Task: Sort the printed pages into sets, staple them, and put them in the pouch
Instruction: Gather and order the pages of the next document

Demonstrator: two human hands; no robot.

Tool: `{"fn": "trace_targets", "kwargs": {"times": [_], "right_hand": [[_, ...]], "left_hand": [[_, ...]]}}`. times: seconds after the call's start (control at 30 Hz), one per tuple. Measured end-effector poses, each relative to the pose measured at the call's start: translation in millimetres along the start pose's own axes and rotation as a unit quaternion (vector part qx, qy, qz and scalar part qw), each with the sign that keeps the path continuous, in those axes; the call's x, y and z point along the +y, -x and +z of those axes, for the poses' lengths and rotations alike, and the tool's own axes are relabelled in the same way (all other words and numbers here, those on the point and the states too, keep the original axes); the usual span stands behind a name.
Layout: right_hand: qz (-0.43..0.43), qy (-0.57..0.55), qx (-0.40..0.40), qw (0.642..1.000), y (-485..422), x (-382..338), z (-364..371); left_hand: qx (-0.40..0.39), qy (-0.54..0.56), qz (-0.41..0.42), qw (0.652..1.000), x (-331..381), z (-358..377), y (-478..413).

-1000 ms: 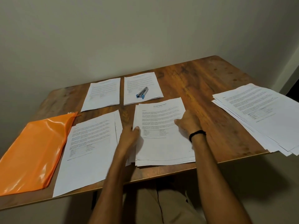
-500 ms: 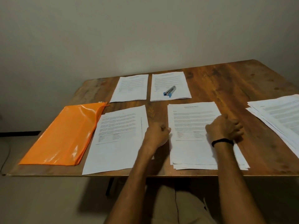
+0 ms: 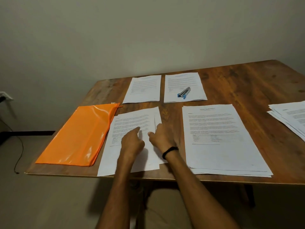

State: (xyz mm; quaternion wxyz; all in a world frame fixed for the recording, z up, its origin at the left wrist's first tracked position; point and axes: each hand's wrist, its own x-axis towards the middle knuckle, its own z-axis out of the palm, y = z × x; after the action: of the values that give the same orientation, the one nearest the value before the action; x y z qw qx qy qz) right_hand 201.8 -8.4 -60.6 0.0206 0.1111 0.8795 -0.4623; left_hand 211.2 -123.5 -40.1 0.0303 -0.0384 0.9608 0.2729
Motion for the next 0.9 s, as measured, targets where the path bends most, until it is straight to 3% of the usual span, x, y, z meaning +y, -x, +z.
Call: {"fn": "trace_targets", "kwargs": {"times": [0.13, 0.23, 0.33, 0.4, 0.47, 0.53, 0.6, 0.77, 0.9], "right_hand": [[-0.039, -0.081, -0.006, 0.996, 8.2, -14.6, 8.4], [-0.091, -0.186, -0.095, 0.974, 18.4, -25.0, 10.9], [-0.092, -0.216, -0.189, 0.953, 20.7, -23.5, 12.1], [-0.063, -0.161, -0.138, 0.975, 18.9, -19.6, 12.7], [-0.006, 0.024, 0.025, 0.999, 13.6, -12.9, 14.5], [0.081, 0.216, 0.123, 0.965, 13.4, -8.3, 12.6], [0.118, 0.253, 0.127, 0.952, 12.2, -7.8, 10.4], [0.033, 0.091, 0.047, 0.994, -5.0, -5.1, 9.1], [0.011, -0.092, 0.023, 0.995, -1.8, -7.8, -7.2]], "left_hand": [[0.002, 0.075, 0.002, 0.997, -7.2, -13.7, -1.3], [-0.021, 0.238, -0.043, 0.97, -8.1, -29.0, -2.8], [-0.022, 0.284, -0.083, 0.955, -17.6, -32.0, -9.3], [-0.007, 0.273, -0.093, 0.958, -24.4, -28.8, -9.9], [0.013, 0.254, -0.103, 0.962, -24.1, -28.3, -7.7], [0.009, 0.261, -0.109, 0.959, -23.4, -28.9, -7.3], [0.001, 0.271, -0.106, 0.957, -21.0, -31.4, -6.8], [-0.032, 0.287, -0.069, 0.955, -10.5, -32.0, -3.7], [-0.04, 0.303, -0.099, 0.947, -4.0, -30.3, -5.3]]}}
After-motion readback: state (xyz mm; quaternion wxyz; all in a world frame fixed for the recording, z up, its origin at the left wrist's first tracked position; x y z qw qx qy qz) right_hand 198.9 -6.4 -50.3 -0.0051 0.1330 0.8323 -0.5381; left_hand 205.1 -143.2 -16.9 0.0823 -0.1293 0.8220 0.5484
